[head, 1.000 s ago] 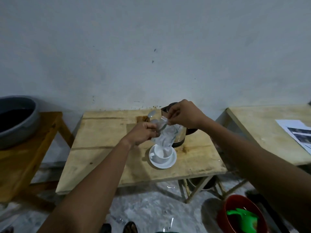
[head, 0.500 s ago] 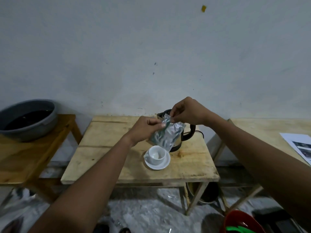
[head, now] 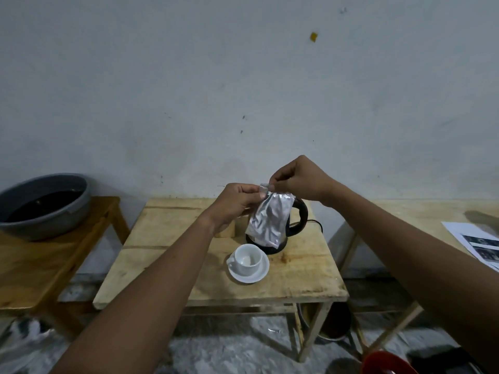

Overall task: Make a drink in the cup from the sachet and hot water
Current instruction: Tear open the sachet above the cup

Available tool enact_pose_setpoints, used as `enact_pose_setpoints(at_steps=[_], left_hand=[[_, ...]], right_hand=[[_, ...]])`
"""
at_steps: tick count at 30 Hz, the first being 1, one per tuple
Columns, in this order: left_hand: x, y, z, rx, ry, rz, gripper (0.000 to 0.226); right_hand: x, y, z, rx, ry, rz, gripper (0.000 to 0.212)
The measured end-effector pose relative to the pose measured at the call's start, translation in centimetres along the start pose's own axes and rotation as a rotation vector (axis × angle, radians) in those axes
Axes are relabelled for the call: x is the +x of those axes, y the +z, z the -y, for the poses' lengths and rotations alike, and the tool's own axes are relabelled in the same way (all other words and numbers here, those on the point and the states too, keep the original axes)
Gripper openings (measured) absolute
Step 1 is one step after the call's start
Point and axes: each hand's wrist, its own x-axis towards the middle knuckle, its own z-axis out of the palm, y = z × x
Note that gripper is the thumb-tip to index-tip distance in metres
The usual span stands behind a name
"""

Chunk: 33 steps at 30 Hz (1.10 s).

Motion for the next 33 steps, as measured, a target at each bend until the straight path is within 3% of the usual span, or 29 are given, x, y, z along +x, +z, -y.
enact_pose_setpoints(at_steps=[4,7,11,17,28,33], left_hand=[[0.4,-0.8,-0.2,0.039,0.059,-0.072,0.021],[0.5,-1.7,-0.8,0.171,0.118,-0.08,0.023],[0.9,-3.1,-1.5,0.339,0.159,-0.06,0.022],[1.4,-5.2,-1.0,0.327,0.16,-0.07,0.022],[1.5,-8.7,-0.6,0.152,0.088,-0.056,0.022],[2.2,-10.6,0.6,0.218,0.073,-0.076,0.022]], right_hand=[[1.2,0.5,0.7,-0.05,-0.017,-0.018,0.008],[2.0,1.1,1.7,-0.215,-0.07,-0.018,0.019],[3.1,1.4,2.9,-0.42,-0.163,-0.039,0.011],[5.3,2.6,4.7,-0.569,-0.158,0.06,0.011],[6.6,6.2,4.5,-0.634,-0.373,-0.013,0.014],[7.7,6.9,4.4,-0.483,-0.206,0.052,0.01]])
